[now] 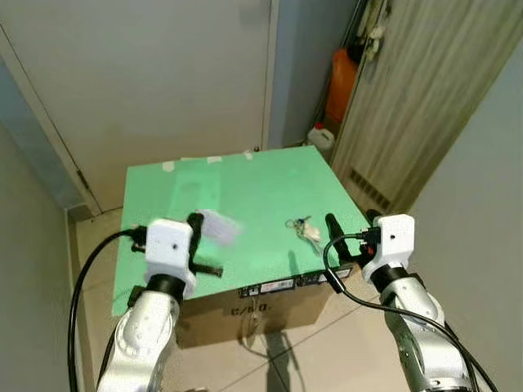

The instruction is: Hang keys on a hook

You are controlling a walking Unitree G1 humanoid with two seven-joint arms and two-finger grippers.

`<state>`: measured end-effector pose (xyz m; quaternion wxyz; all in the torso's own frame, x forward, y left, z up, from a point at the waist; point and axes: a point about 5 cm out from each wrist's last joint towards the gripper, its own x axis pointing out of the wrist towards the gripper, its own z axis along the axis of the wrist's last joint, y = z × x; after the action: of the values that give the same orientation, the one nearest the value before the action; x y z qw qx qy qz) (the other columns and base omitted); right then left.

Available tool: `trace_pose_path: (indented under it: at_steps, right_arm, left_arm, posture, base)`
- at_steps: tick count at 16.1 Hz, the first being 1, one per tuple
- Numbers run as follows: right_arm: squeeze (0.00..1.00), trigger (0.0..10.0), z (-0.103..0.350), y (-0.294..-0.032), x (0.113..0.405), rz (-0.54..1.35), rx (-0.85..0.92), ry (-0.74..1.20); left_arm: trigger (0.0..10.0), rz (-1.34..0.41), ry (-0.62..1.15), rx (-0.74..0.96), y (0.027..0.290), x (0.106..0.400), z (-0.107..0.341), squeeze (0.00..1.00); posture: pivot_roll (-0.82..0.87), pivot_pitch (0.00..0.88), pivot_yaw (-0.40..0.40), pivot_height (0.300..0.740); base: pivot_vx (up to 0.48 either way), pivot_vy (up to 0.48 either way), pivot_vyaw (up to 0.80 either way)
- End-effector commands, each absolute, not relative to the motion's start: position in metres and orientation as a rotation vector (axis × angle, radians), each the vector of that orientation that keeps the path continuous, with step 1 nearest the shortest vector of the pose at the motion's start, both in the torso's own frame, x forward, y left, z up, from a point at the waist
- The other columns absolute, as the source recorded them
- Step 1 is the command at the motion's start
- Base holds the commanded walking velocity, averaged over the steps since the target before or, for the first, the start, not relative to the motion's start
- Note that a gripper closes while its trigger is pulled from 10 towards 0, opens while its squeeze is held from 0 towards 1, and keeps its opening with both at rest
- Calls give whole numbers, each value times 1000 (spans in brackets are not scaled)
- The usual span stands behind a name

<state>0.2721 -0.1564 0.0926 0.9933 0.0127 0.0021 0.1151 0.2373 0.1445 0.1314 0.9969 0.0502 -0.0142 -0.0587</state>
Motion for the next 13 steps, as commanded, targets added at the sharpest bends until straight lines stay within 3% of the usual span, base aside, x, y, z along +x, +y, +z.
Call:
trace_pose_path:
  at_steps: [1, 6, 13]
  right_arm:
    - [0, 10000, 97, -155, 275, 245, 20, -5]
    - [0, 10000, 92, -154, 275, 246, 5, 7]
    - [0, 10000, 78, -152, 272, 271, -3, 56]
  left_arm:
    - [0, -101, -24, 99, 146, 244, 133, 0]
    - [0, -143, -9, 124, 139, 253, 132, 0]
    - [0, -214, 8, 143, 136, 261, 130, 0]
  posture:
    - [16, 0, -15, 740]
    - [0, 0, -1, 740]
    - [5, 0, 3, 740]
  base:
    - [0, 0, 0]
    - [0, 0, 0]
    - [0, 0, -749]
